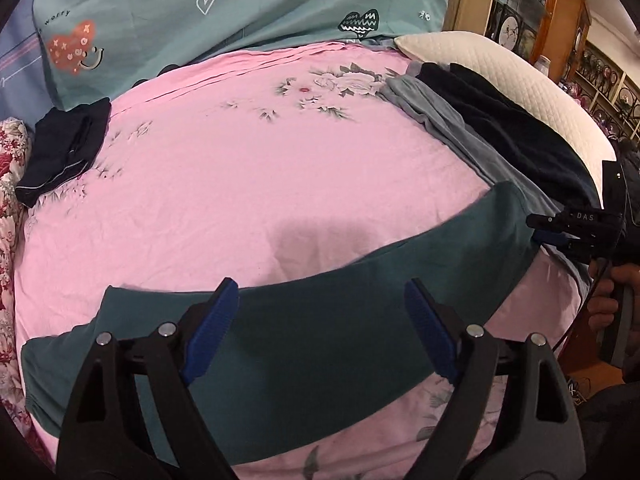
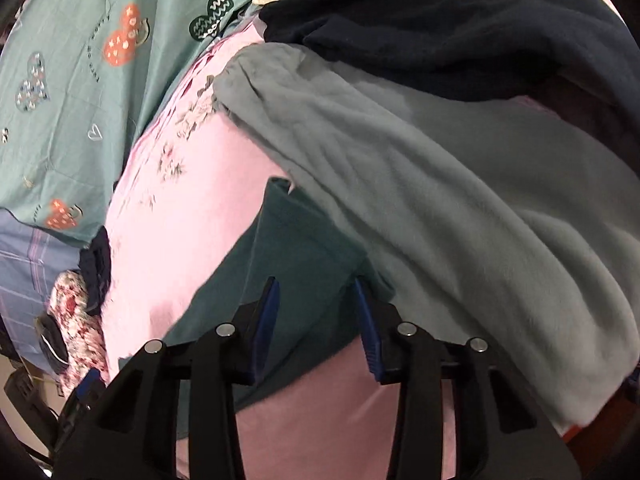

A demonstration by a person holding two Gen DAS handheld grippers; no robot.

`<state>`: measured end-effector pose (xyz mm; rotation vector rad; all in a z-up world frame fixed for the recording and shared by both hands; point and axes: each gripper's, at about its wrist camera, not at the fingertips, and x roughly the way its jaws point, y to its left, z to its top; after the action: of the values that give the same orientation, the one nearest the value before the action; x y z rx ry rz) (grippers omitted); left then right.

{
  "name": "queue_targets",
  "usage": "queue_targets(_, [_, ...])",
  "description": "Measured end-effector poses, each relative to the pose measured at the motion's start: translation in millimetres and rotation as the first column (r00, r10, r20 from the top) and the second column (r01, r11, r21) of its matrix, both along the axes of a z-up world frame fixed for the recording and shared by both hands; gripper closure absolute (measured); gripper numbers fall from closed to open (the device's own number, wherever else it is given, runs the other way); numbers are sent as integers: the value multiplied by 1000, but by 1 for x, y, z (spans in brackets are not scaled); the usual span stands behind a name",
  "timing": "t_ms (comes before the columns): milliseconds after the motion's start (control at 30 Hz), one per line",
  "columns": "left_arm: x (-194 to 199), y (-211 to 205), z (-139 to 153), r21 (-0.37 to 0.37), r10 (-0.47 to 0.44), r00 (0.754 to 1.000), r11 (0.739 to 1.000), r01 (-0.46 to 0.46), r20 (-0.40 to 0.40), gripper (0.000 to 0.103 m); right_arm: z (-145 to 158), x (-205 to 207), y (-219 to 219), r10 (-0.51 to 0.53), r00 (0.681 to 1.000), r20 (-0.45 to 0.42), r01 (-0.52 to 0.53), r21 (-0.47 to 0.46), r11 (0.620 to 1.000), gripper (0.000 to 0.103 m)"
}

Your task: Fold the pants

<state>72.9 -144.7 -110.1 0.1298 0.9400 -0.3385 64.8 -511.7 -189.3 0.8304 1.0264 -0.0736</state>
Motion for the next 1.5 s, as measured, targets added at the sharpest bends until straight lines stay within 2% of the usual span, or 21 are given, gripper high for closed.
queue_targets(133, [5, -2, 3, -1, 21, 1000, 1000, -21, -15, 17, -1, 0, -6, -30, 1000, 9, 30, 45, 999, 65])
queue_targets(200, [6, -3, 4, -4, 23, 1000, 1000, -23, -16, 17, -2, 0, -5, -17, 1000, 11, 16, 21, 1000, 80])
queue_targets(233, [7, -4, 5, -5, 22, 1000, 1000, -22, -17, 17, -6, 0, -6, -15, 1000, 2, 15, 24, 1000, 96])
queue_targets(267, [8, -5, 5, -6, 21, 1000, 1000, -21, -18, 17, -10, -1, -9, -25, 1000, -6, 25, 42, 999, 101])
queue_targets(367, [11, -7, 3, -4, 17, 1000, 1000, -17, -27, 17, -4, -11, -14, -49, 999, 18, 48, 46, 998, 101])
queue_targets(500, [13, -10, 1, -6, -2, 999, 1000, 2, -36, 17, 19, -32, -15, -59, 996, 64, 58, 17, 998, 101])
queue_targets(633, [14, -12, -9, -3, -21, 997, 1000, 21, -68, 17, 5, -46, -14, -66, 998, 8, 66, 0, 998, 101])
queue_targets(700, [16, -13, -13, 9, -25, 996, 1000, 26, -83, 16, -6, -47, -15, -63, 998, -19, 63, 35, 997, 99])
queue_targets(733, [16, -12, -14, 8, -27, 996, 1000, 28, -88, 16, -7, -49, -17, -75, 997, -15, 76, 58, 995, 93])
queue_targets(767, [16, -12, -15, 6, -28, 995, 1000, 29, -91, 15, -5, -51, -20, -86, 996, -16, 87, 72, 994, 80])
queue_targets(800, [17, -13, -16, 7, -31, 995, 999, 31, -94, 14, 0, -55, -24, -102, 995, -4, 102, 78, 992, 72])
queue_targets(833, [17, -13, -17, 10, -33, 995, 999, 34, -97, 14, 4, -57, -27, -113, 994, 8, 112, 69, 991, 63])
queue_targets(900, [19, -14, -22, 20, -26, 993, 999, 28, -111, 14, 20, -60, -28, -120, 992, 43, 120, -12, 993, 62])
queue_targets(967, [20, -14, -24, 13, -21, 992, 1000, 23, -121, 14, 36, -52, -23, -68, 994, 89, 75, -78, 994, 62])
queue_targets(1067, [20, -18, -24, 19, -25, 992, 999, 27, -121, 14, 51, -17, -2, 106, 987, 121, -79, -212, 974, 62])
queue_targets(1100, [20, -18, -23, 22, -24, 993, 999, 27, -118, 14, 51, 1, 10, 184, 977, 105, -146, -293, 945, 62])
queue_targets(1167, [18, -17, -22, 31, -19, 994, 999, 23, -110, 14, 47, 29, 25, 297, 953, 66, -247, -400, 882, 62])
queue_targets(1233, [17, -15, -21, 42, -3, 994, 999, 8, -105, 14, 38, 48, 30, 364, 931, 32, -318, -419, 850, 63])
queue_targets(1300, [17, -9, -21, 48, 25, 994, 999, -20, -108, 14, 24, 64, 31, 412, 911, -26, -382, -433, 817, 70])
queue_targets(1367, [18, -3, -21, 49, 54, 992, 998, -49, -111, 14, 15, 71, 30, 445, 893, -65, -429, -419, 800, 92])
queue_targets(1500, [22, 4, -22, 48, 99, 988, 994, -94, -118, 14, 22, 70, 31, 486, 872, -56, -457, -449, 768, 95])
